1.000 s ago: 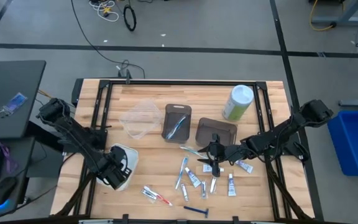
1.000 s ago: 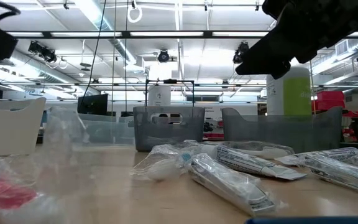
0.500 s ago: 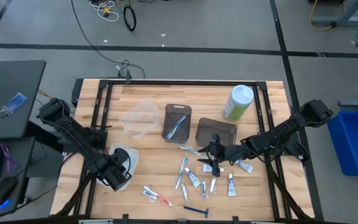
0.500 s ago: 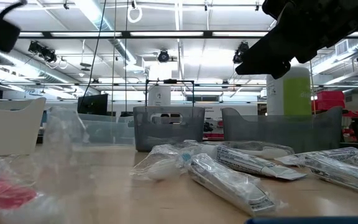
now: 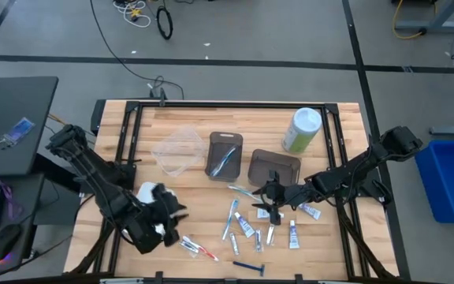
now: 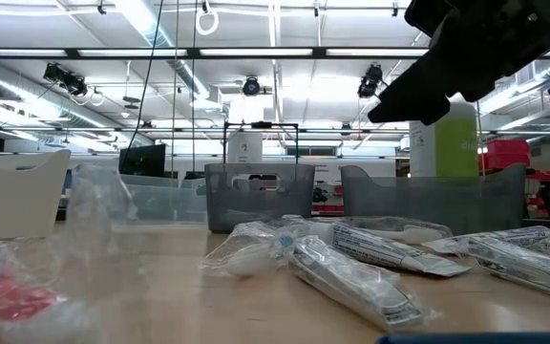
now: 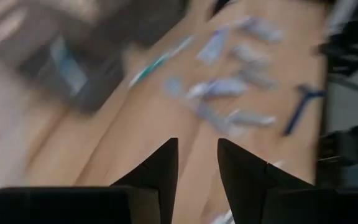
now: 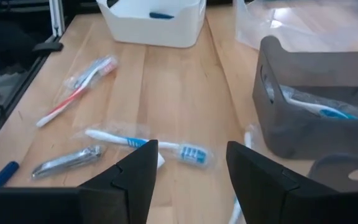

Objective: Pick & Place Travel size toiletries
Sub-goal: Put the silver nail cutter into the transparent bin

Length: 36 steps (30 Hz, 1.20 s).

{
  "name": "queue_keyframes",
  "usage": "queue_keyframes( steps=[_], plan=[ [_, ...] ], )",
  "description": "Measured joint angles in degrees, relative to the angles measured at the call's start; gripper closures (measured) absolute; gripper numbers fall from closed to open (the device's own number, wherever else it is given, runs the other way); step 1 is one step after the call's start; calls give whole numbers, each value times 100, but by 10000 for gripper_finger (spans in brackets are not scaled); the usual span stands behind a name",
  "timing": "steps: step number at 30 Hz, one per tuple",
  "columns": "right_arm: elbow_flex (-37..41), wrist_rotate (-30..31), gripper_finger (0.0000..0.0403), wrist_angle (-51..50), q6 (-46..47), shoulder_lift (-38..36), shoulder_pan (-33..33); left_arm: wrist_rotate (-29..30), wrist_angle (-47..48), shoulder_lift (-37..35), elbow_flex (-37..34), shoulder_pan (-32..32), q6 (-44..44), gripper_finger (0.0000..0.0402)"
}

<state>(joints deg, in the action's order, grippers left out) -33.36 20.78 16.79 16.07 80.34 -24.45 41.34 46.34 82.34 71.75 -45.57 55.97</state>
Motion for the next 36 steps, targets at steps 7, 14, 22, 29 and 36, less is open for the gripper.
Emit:
queue_keyframes(
  steps=[7, 14, 22, 29, 36],
  plan=[
    [0, -329, 213, -83, -314, -2, -17, -42, -1139, 139, -6, 186, -1332, 283],
    [0, -347, 220, -114, -321, -2, -114, -434, -1036, 428, 4, 391, -1465, 282],
    [0, -810, 206, -115, -472, -2, -168, -1359, -1038, 1306, -5, 609, -2098, 268],
    [-13, -1354, 186, -113, -860, -2, -330, -1839, -1080, 1842, -5, 880, -2263, 228],
    [-1128, -1650, 204, -851, -1372, 112, -783, -1910, -1087, 1863, 17, 1043, -2534, 215]
  ],
)
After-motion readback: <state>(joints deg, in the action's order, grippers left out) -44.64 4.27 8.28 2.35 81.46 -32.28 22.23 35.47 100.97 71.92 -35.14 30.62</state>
